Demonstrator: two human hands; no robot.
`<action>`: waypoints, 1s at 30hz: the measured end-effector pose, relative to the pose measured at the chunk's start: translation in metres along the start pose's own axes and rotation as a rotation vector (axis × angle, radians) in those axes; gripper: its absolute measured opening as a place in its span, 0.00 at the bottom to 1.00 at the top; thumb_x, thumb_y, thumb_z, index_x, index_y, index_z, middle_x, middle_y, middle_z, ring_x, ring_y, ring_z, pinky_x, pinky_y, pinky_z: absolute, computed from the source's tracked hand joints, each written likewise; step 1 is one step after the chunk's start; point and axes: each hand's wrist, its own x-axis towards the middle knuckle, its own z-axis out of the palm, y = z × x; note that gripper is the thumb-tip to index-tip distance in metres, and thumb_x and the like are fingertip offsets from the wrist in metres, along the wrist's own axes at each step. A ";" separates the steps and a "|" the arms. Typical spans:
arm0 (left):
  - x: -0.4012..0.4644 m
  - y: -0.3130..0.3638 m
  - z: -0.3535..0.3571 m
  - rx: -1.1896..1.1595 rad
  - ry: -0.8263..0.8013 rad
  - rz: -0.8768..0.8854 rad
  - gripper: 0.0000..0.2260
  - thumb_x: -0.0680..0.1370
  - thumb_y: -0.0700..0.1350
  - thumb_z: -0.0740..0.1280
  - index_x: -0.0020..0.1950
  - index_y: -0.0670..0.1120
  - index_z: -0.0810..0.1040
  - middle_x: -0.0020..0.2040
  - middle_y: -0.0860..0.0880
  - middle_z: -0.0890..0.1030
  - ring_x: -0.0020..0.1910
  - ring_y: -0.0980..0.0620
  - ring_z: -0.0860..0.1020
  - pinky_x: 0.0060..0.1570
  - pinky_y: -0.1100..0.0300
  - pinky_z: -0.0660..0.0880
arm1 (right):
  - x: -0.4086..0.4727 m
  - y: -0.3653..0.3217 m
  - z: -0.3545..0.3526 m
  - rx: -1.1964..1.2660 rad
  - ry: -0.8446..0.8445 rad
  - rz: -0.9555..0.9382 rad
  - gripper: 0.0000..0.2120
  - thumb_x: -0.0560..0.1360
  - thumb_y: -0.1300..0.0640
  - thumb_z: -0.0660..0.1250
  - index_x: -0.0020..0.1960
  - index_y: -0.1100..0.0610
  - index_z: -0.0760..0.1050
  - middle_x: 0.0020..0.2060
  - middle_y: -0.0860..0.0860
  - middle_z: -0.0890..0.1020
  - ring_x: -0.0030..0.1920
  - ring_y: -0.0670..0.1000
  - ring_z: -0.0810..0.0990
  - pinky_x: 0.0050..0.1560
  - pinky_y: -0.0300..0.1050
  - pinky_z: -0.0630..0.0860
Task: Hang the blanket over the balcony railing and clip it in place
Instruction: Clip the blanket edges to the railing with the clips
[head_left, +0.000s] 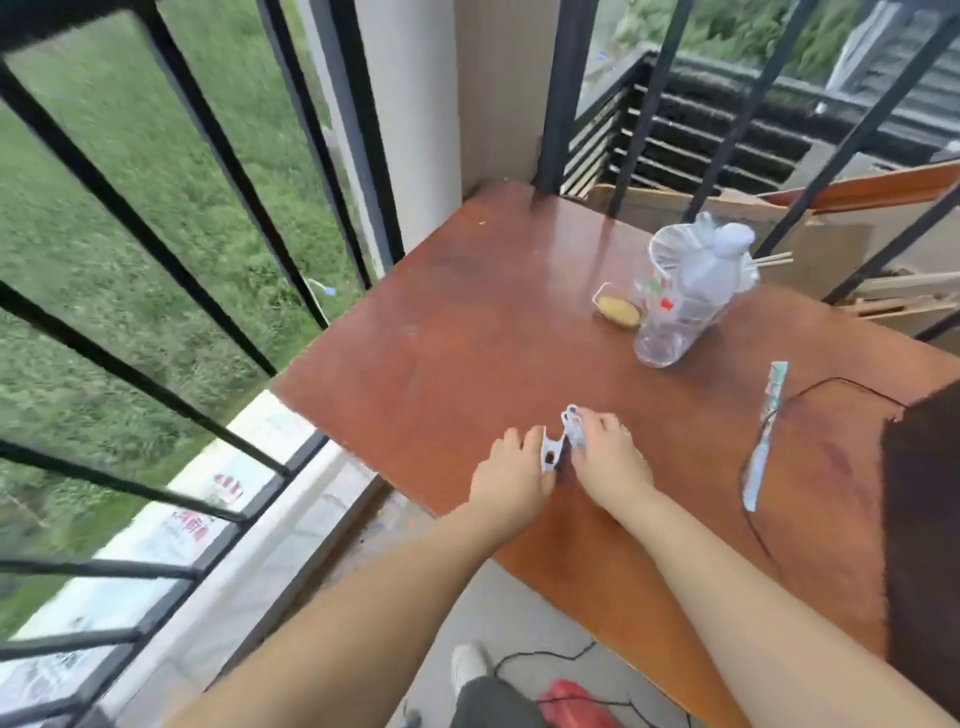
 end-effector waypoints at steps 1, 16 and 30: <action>0.015 0.007 0.010 0.017 -0.012 0.001 0.26 0.78 0.49 0.60 0.74 0.48 0.55 0.65 0.43 0.66 0.63 0.42 0.68 0.53 0.48 0.73 | 0.011 0.005 0.005 0.028 -0.011 0.002 0.22 0.75 0.59 0.57 0.69 0.51 0.62 0.64 0.56 0.69 0.63 0.60 0.69 0.59 0.54 0.69; -0.030 -0.031 0.027 -0.253 0.181 -0.146 0.07 0.73 0.35 0.58 0.51 0.38 0.66 0.47 0.44 0.66 0.46 0.40 0.71 0.41 0.49 0.68 | -0.010 -0.017 0.015 0.412 -0.112 -0.087 0.24 0.71 0.65 0.62 0.66 0.59 0.62 0.59 0.60 0.75 0.55 0.61 0.74 0.44 0.42 0.62; -0.369 -0.170 0.048 -0.580 0.458 -0.941 0.07 0.77 0.43 0.59 0.46 0.45 0.61 0.50 0.41 0.71 0.49 0.40 0.74 0.48 0.50 0.70 | -0.251 -0.185 0.126 -0.057 -0.724 -0.732 0.18 0.75 0.51 0.62 0.61 0.58 0.65 0.54 0.55 0.78 0.50 0.58 0.76 0.43 0.44 0.64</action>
